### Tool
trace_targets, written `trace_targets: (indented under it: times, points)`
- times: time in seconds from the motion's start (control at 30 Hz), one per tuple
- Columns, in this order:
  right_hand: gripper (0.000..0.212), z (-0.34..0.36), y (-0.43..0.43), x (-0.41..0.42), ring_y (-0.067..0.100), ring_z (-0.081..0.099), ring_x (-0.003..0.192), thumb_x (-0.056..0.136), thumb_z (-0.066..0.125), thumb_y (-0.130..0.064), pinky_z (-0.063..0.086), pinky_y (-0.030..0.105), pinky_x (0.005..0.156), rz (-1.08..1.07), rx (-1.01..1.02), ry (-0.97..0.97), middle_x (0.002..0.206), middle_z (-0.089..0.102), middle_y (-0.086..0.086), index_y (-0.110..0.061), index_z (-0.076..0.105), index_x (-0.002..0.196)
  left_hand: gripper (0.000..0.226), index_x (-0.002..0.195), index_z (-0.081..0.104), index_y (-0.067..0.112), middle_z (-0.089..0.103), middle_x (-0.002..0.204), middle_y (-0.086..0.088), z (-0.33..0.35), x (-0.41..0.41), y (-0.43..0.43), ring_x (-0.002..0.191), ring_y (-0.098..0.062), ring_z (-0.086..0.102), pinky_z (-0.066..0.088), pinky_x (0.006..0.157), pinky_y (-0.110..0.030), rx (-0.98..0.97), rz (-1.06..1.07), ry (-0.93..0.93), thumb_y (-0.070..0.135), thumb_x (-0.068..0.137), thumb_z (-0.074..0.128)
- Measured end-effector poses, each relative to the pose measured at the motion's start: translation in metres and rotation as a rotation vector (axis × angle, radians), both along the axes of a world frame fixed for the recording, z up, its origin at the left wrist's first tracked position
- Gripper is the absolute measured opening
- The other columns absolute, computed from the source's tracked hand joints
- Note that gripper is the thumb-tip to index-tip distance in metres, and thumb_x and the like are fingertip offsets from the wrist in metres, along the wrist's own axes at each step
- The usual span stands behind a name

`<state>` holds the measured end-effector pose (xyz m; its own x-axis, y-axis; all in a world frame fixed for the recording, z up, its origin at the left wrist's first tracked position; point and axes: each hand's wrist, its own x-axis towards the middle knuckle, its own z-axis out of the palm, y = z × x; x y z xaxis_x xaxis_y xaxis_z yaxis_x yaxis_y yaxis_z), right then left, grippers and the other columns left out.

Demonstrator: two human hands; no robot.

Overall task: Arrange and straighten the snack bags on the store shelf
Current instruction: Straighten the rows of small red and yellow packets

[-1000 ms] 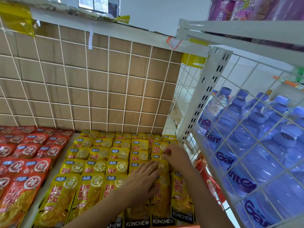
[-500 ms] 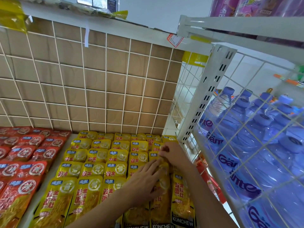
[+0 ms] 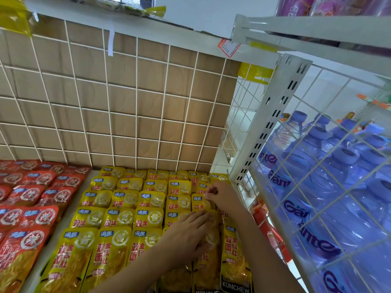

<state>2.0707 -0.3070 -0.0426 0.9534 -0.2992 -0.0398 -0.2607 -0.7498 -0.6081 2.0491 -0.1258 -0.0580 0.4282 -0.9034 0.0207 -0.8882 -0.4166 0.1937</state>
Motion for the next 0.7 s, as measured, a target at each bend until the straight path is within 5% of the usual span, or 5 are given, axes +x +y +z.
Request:
trace_targets:
  times: [0.1, 0.17, 0.4, 0.7]
  points:
    - [0.028, -0.0002, -0.0004, -0.0002, -0.001, 0.047, 0.064, 0.080, 0.067, -0.016, 0.032, 0.013, 0.057, -0.015, -0.002, -0.004, 0.067, 0.052, -0.012, -0.029, 0.050, 0.061, 0.061, 0.146, 0.026, 0.024, 0.021, 0.153, 0.008, 0.0005, -0.0010, -0.0001, 0.142, -0.010, 0.016, 0.008, 0.113, -0.028, -0.078, -0.013, 0.066, 0.057, 0.094, 0.025]
    - [0.028, -0.0004, 0.0002, -0.0005, -0.001, 0.048, 0.065, 0.081, 0.066, -0.016, 0.033, 0.013, 0.058, -0.023, -0.006, -0.004, 0.069, 0.053, -0.012, -0.029, 0.050, 0.062, 0.064, 0.149, 0.011, 0.024, 0.004, 0.156, 0.009, 0.0020, -0.0013, -0.0008, 0.144, -0.008, -0.001, -0.010, 0.106, -0.022, -0.095, -0.016, 0.078, 0.056, 0.094, 0.022]
    - [0.016, -0.0026, 0.0014, 0.0010, 0.005, 0.050, 0.068, 0.082, 0.064, -0.018, 0.033, 0.015, 0.057, -0.070, -0.011, -0.010, 0.069, 0.053, -0.010, -0.022, 0.055, 0.070, 0.076, 0.149, 0.007, 0.027, 0.000, 0.156, 0.011, 0.0025, -0.0012, -0.0013, 0.143, -0.006, -0.007, -0.009, 0.106, -0.022, -0.035, -0.035, 0.076, 0.062, 0.081, 0.006]
    - [0.018, -0.0032, 0.0005, 0.0021, 0.010, 0.056, 0.077, 0.081, 0.067, -0.021, 0.040, 0.020, 0.066, -0.078, 0.023, 0.012, 0.078, 0.059, -0.005, -0.025, 0.054, 0.068, 0.061, 0.149, 0.010, 0.028, 0.004, 0.157, 0.011, 0.0005, 0.0002, -0.0013, 0.143, -0.007, -0.002, 0.001, 0.114, -0.027, -0.014, -0.024, 0.105, 0.052, 0.094, 0.025]
